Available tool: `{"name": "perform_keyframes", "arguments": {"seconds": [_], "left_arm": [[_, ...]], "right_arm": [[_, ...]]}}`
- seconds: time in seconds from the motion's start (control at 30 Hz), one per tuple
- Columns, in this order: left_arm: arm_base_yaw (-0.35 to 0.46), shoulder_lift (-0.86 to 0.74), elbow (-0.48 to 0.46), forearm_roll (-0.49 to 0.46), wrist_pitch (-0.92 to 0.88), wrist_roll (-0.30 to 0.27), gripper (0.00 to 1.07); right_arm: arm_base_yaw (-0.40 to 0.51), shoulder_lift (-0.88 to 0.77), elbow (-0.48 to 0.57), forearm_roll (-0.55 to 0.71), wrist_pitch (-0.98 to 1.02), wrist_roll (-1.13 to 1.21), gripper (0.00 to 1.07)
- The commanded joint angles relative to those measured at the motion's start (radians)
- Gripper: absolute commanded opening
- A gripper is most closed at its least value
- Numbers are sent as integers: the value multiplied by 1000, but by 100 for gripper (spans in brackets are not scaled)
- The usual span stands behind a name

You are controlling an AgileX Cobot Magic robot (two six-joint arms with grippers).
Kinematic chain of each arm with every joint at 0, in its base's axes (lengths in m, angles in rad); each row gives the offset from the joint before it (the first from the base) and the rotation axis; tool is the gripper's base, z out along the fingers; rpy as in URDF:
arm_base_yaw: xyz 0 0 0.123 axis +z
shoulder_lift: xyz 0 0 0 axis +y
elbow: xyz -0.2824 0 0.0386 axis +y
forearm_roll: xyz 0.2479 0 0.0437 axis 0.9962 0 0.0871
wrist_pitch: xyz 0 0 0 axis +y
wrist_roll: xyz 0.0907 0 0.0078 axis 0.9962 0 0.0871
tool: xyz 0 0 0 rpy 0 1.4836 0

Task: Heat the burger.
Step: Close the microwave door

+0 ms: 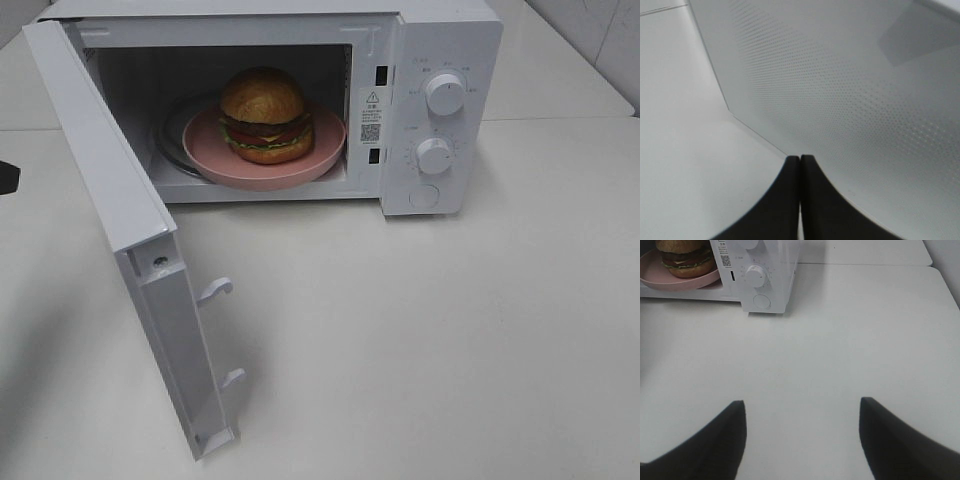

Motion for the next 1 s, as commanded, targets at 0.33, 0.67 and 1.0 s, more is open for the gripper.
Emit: {"name": "perform_keyframes", "arguments": {"seconds": [0.33, 0.67, 1.0], "left_arm": [[-218, 139, -62, -31, -198, 88, 0], [-312, 273, -172, -48, -245, 88, 0], [-321, 345, -248, -97, -240, 85, 0]], "right_arm": [[-6, -27, 1, -8, -2, -3, 62], [-6, -27, 1, -9, -2, -1, 62], [-6, -27, 1, -9, -2, -1, 62]]}}
